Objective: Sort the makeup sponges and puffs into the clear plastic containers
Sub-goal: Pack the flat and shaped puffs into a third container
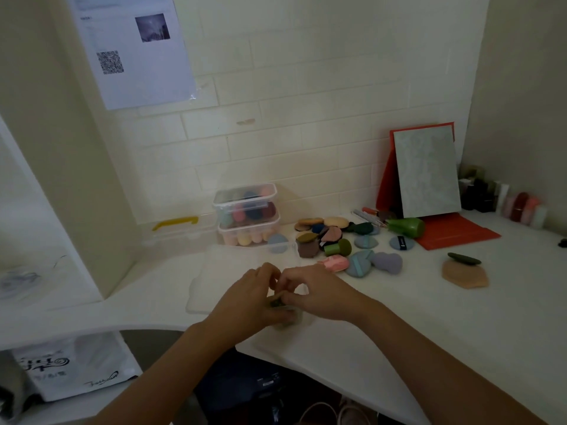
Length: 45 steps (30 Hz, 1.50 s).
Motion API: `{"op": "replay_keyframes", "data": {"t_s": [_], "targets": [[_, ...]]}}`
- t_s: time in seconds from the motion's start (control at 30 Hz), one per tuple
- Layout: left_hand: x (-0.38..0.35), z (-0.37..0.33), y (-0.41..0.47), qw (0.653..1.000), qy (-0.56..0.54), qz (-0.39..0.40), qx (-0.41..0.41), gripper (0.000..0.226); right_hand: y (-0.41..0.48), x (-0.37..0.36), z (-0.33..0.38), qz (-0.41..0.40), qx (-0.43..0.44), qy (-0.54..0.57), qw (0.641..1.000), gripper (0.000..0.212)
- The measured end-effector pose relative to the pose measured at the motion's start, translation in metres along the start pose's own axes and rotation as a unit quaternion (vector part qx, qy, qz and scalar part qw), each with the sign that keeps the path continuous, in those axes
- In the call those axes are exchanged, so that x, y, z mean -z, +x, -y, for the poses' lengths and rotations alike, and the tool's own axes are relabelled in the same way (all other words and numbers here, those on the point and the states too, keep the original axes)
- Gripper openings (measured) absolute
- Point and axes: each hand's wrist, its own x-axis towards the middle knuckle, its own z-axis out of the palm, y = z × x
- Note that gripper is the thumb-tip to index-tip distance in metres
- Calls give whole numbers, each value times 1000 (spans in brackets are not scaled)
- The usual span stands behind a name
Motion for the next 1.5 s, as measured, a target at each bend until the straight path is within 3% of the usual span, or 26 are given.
{"op": "replay_keyframes", "data": {"t_s": [0.13, 0.27, 0.33, 0.4, 0.47, 0.53, 0.6, 0.67, 0.8, 0.9, 0.97, 1.13, 1.2, 1.23, 1.3, 1.37, 1.4, 1.43, 1.5], "targets": [[-10, -2, 6, 990, 111, 82, -29, 41, -4, 20, -2, 15, -36, 14, 999, 9], [-12, -1, 13, 984, 128, 116, -41, 39, 2, 48, -29, -176, -125, -11, 976, 14], [-13, -3, 17, 982, 129, 132, -47, 37, -2, 67, -53, -282, -191, -67, 938, 22], [-14, -4, 20, 981, 121, 142, -51, 33, -14, 84, -77, -334, -289, -167, 881, 36], [-15, -6, 22, 981, 115, 145, -51, 34, -27, 98, -100, -331, -436, -224, 807, 57], [-16, -7, 24, 981, 114, 146, -51, 35, -37, 109, -117, -334, -531, -161, 762, 77], [-17, -9, 25, 982, 109, 148, -47, 35, -47, 115, -133, -329, -582, -110, 735, 92], [-18, -9, 27, 982, 107, 151, -43, 36, -55, 114, -144, -290, -609, -108, 730, 92], [-20, -8, 28, 983, 105, 149, -31, 39, -54, 103, -143, -275, -552, -183, 766, 51], [-21, -9, 28, 983, 113, 143, -33, 39, -40, 89, -135, -274, -419, -87, 861, 51], [-22, -9, 28, 982, 122, 141, -36, 38, -36, 83, -130, -294, -354, -26, 888, 53], [-21, -11, 27, 983, 120, 131, -45, 38, -39, 102, -109, -450, -329, 61, 828, 48], [-20, -11, 27, 983, 118, 138, -41, 37, -40, 111, -101, -498, -299, 189, 791, 36], [-20, -12, 26, 982, 118, 141, -39, 37, -38, 114, -96, -501, -283, 312, 756, 32], [-19, -14, 26, 982, 125, 139, -37, 37, -33, 116, -84, -437, -215, 595, 639, 35], [-19, -16, 25, 982, 130, 132, -38, 40, -25, 113, -74, -371, -159, 730, 552, 44], [-19, -17, 23, 983, 128, 128, -37, 41, -21, 109, -68, -350, -153, 747, 543, 42], [-19, -18, 22, 984, 124, 123, -38, 42, -16, 104, -59, -332, -154, 742, 561, 34], [-18, -17, 20, 986, 111, 117, -36, 41, -5, 87, -46, -311, -171, 670, 652, 12]]}}
